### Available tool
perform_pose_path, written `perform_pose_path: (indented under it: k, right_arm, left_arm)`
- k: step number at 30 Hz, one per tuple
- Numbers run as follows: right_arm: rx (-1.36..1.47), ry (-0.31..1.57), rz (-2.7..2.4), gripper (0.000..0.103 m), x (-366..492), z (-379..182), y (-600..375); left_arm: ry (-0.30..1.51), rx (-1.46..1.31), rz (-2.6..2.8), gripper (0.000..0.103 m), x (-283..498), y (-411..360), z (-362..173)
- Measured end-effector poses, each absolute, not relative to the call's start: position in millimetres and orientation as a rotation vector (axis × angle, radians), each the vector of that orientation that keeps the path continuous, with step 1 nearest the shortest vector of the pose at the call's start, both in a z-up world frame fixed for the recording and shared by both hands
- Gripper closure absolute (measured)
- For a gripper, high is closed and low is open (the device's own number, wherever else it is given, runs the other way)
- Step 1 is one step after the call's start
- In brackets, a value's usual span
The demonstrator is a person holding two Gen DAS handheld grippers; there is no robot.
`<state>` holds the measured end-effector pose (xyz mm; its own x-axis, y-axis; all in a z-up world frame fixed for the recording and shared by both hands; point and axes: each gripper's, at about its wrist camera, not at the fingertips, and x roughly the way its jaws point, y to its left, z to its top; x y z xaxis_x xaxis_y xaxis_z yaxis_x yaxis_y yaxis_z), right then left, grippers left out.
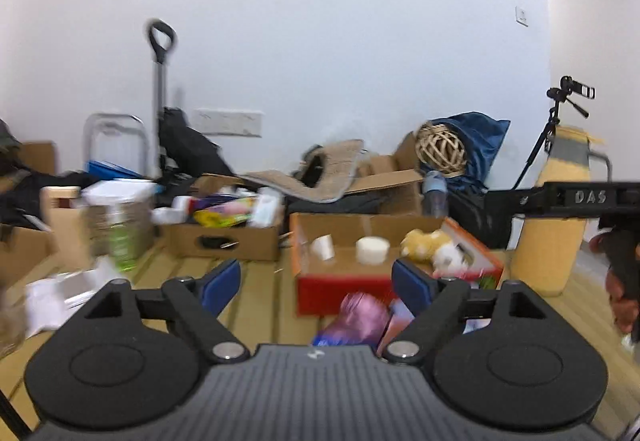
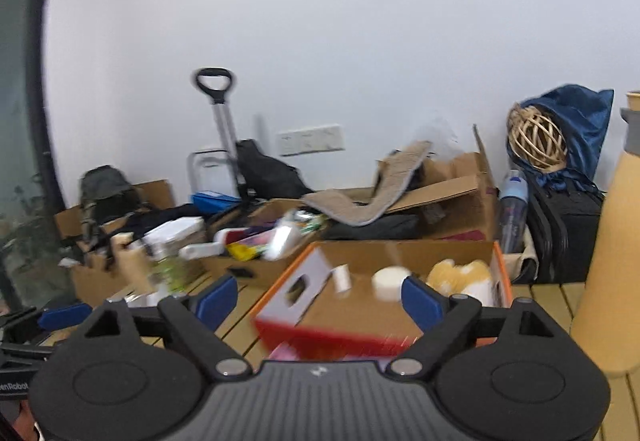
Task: Organize soft objects
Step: 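Open both grippers to drop the sponges into the box and withdraw, then grasp the brown scouring sponge with the right gripper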
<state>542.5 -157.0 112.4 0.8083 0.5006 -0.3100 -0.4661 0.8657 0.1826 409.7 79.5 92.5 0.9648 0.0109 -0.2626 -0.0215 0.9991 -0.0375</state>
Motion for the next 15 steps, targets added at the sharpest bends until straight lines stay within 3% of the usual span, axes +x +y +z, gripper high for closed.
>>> perform_pose_path:
  k: [3, 6, 9, 15]
  right_arm:
    - [0.082, 0.326, 0.522, 0.014, 490.7, 85.2, -154.4]
    - [0.061, 0.304, 0.472, 0.014, 445.7, 58.0, -144.6]
    - [0.118, 0.303, 0.399, 0.003, 399.6, 25.8, -137.3]
    - [-0.019, 0.262, 0.280, 0.002, 351.9, -3.5, -115.0]
  left_arm:
    - [0.214, -0.010, 0.086, 0.007, 350.4, 82.0, 67.5]
    - [0.225, -0.042, 0.093, 0.007, 315.8, 88.1, 46.4]
    - [0.244, -0.037, 0.062, 0.004, 295.4, 88.2, 29.3]
    - [0.254, -0.066, -0.022, 0.001, 277.7, 86.9, 5.3]
